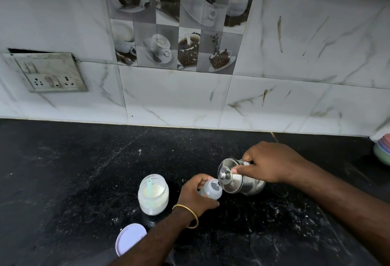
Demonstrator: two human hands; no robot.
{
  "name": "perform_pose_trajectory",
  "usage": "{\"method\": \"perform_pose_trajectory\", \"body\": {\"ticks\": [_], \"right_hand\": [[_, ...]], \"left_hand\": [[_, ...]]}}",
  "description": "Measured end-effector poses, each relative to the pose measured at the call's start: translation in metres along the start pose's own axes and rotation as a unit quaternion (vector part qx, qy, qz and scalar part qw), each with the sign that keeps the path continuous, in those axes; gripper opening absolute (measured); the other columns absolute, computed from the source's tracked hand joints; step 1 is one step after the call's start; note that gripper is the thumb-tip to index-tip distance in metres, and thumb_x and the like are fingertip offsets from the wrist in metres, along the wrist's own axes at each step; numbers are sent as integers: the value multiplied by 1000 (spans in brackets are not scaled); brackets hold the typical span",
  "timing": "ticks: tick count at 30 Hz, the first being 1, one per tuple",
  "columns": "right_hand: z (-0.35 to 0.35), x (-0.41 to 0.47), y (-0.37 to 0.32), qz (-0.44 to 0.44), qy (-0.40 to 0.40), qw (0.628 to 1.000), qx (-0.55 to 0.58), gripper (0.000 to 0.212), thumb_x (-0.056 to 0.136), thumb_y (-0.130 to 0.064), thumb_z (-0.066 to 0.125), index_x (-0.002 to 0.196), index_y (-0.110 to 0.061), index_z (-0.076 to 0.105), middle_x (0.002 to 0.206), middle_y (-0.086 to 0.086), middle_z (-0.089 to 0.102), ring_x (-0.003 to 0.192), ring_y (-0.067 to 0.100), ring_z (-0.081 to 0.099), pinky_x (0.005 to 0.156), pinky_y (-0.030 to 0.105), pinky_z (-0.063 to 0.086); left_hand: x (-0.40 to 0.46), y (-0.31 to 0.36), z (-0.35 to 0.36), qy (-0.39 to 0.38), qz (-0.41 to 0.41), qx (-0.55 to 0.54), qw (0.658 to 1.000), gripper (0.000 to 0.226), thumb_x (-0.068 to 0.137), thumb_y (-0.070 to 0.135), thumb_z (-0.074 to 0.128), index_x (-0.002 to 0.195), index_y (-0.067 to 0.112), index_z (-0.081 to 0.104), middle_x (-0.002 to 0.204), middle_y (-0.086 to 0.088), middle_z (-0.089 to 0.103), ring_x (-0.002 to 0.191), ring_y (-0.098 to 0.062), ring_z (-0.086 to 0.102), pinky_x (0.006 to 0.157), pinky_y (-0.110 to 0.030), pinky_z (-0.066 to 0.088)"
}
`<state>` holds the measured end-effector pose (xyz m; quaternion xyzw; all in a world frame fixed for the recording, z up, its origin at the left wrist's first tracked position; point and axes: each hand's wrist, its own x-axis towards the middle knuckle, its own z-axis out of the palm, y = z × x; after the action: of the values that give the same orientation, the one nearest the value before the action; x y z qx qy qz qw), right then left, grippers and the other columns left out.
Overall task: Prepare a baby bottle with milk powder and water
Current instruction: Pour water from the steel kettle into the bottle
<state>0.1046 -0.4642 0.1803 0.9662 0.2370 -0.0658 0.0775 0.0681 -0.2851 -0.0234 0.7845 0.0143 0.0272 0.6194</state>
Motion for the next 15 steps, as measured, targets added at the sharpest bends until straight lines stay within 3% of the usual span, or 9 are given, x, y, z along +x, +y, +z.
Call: {"method": "perform_pose_trajectory", "body": {"ticks": [5,15], "right_hand": [[-1,1,-5,-6,-2,1000,-17,58,85,-72,48,61,-19,51,59,-4,53,56,12,51,53,28,37],[-6,1,-12,-15,10,999,-35,56,84,-72,48,56,-24,47,58,-6,50,55,6,46,50,26,29]], "left_hand": [[-2,-1,3,-3,2,-2,1000,56,40,21,88,84,47,65,89,25,70,81,6,63,72,-8,48],[-3,-2,3,-4,3,-5,1000,60,41,21,89,85,53,63,91,26,70,85,2,65,74,-11,50]]}}
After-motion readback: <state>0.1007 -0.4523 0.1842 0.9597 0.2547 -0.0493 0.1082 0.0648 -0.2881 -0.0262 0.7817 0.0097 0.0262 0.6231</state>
